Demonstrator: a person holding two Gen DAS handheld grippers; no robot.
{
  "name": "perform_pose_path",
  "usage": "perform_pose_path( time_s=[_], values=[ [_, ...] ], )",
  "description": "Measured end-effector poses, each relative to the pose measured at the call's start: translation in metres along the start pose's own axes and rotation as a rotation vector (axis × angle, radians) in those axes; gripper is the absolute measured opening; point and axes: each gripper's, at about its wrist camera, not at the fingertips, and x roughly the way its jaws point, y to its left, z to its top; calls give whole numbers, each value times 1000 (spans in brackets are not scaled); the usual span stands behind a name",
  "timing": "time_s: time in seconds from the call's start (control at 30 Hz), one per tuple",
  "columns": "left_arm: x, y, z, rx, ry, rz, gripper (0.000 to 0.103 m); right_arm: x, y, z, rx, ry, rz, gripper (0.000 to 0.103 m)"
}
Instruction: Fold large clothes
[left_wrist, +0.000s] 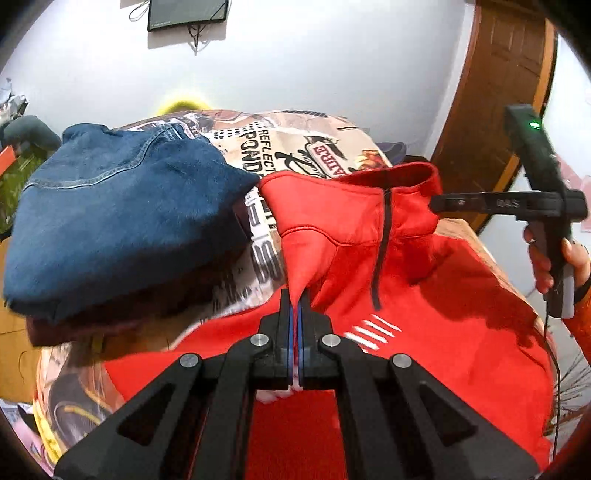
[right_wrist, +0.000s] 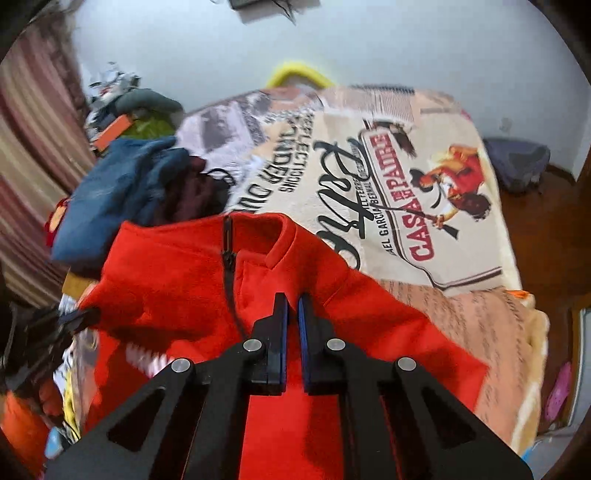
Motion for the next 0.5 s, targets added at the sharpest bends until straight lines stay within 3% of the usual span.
perform_pose_path(
  time_s=[0.23, 0.5],
  values=[
    [-21, -2, -47, -51, 58, -31, 0, -47, 30, -68, -38, -9, 53, 5],
    [-13, -5, -116, -93, 224, 26, 0, -50, 30, -146, 12, 61, 64, 5]
  ],
)
